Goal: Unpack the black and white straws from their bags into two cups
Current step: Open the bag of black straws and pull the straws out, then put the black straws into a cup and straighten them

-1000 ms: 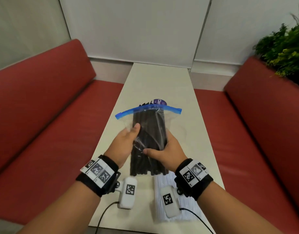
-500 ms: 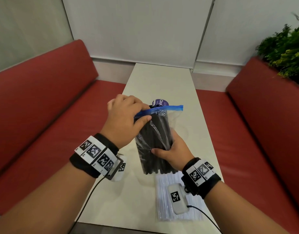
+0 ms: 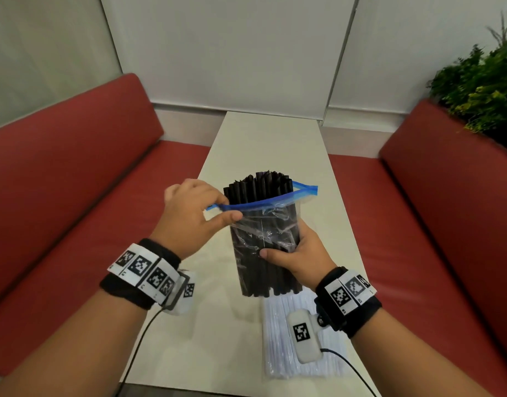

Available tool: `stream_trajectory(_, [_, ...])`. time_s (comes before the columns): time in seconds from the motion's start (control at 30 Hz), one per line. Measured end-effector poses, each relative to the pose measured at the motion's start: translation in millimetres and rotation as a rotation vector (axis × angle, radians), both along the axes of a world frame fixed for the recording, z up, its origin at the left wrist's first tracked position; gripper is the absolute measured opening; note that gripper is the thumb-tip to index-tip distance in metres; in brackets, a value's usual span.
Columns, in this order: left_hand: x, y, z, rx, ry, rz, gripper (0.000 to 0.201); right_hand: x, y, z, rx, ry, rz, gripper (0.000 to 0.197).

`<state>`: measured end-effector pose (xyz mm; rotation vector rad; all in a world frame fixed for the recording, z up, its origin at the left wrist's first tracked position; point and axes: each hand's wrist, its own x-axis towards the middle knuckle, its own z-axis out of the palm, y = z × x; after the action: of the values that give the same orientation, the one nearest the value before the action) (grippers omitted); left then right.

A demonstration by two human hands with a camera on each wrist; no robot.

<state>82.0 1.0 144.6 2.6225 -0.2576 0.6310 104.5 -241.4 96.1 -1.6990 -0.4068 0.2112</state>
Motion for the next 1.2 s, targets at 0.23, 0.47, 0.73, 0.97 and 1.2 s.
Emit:
stream_trajectory(0.23, [3,0,-14,-0.588,0.265,-0.117,0.024,2,3,1,0.070,0.046,0.016,0.051])
stream_trajectory(0.47, [-6,-13,-41,-0.876,0.555,-0.168,0.058,8,4,3,0.105,0.040,0.039,0.049])
stream_trajectory(0.73, [-4,-27,-56,-0.964,0.708,-0.295,0.044,6,21,0,0.098,0.027,0.028,0.080])
stream_trajectory(0.97, [-4,-23,-64,-0.800,0.536,-0.261,0.056,7,33,-7,0.069,0.174,0.101,0.067])
stream_trajectory(1.2, [-5,-8,-79,-0.960,0.590,-0.198,0.040,16,32,-28,-0.198,0.078,0.087,0.024])
